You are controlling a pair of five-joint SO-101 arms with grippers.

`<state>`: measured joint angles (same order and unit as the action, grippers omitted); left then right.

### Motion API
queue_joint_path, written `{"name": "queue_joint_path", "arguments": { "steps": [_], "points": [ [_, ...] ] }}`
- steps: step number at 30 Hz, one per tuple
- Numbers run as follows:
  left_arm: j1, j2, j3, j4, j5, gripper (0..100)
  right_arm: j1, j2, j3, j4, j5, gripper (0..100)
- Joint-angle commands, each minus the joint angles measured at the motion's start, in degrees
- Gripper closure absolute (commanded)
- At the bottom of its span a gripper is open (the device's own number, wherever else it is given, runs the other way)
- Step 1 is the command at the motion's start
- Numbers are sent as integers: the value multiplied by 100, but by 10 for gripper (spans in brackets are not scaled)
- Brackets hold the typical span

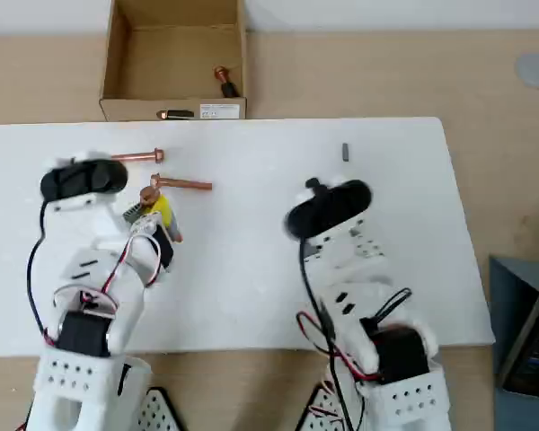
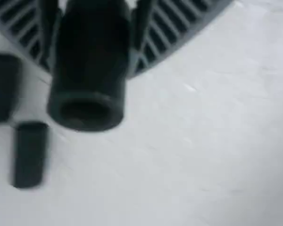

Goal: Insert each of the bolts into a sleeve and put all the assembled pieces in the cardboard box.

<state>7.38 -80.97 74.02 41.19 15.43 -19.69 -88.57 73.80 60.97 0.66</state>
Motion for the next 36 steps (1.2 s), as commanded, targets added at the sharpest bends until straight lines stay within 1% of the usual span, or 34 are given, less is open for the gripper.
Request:
{"name": "queue_joint_path", "arguments": {
  "steps": [1, 4, 9, 16, 20, 24, 27, 28, 33, 36],
  "points": [
    [334, -769, 185, -132, 431, 995, -382, -242, 145, -299, -53, 989],
    [589, -1420, 422, -141, 624, 995, -637, -470, 330, -466, -53, 989],
    [1011, -2404, 580, -132, 642, 995, -1156, -1007, 655, -527, -53, 989],
    [1134, -2343, 123, -149, 659, 995, -1859, -1947, 1147, -510, -53, 989],
    [1134, -2343, -167, -141, 659, 995, -1982, -2299, 1376, -501, -26, 989],
    [1134, -2343, -448, -105, 677, 998, -2070, -2316, 1429, -519, -18, 989],
    [1143, -2334, -571, -70, 897, 998, -2176, -2334, 1420, -527, -18, 989],
    [1187, -2334, -607, 26, 932, 998, -2202, -2343, 1411, -527, -9, 989],
    [1837, -2334, -677, 642, 949, 998, -2264, -2352, 1393, -730, -9, 989],
    [1846, -2334, -695, 686, 993, 998, -2264, -2352, 1393, -976, -9, 989]
  ]
}}
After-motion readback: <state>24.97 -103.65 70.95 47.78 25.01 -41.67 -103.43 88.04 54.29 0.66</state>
